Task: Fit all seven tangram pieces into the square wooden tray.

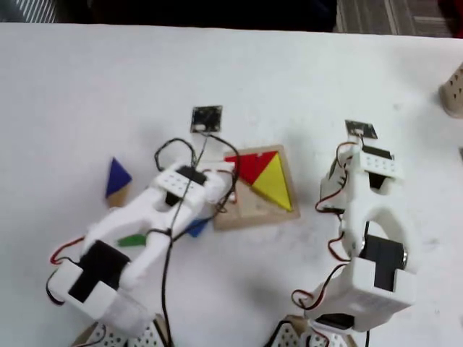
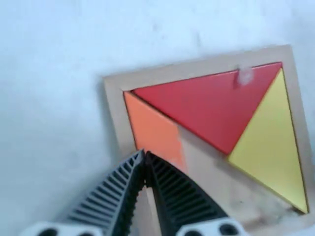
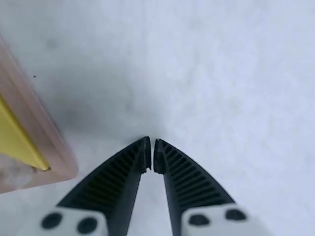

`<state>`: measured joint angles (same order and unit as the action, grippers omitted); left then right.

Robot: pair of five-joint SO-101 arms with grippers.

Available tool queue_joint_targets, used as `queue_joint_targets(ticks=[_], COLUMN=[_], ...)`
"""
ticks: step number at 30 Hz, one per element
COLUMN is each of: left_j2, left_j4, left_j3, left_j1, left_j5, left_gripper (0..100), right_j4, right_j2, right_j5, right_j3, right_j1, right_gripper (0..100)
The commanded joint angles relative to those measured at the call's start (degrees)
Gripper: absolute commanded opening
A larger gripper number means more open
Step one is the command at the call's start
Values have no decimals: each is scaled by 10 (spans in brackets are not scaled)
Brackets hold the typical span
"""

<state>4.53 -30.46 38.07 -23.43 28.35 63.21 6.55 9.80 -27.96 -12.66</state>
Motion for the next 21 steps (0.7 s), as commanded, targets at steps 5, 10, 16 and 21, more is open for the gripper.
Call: queue_joint_targets(ticks=[5, 10, 16, 21], left_j2=[-37, -149, -294, -383], left_j4=[-8, -55, -72, -72], left_j3=[-5, 13, 74, 103], left_j1=[5, 8, 54, 166], left_j5=[2, 1, -16, -138], left_gripper=[22, 23, 24, 24], right_j4=[-10, -10, -10, -10], right_j2=[-21, -21, -21, -21], right_j5=[7, 7, 7, 7], right_j3=[1, 1, 1, 1], right_j1=[8, 8, 9, 9], right_gripper=[18, 18, 18, 18])
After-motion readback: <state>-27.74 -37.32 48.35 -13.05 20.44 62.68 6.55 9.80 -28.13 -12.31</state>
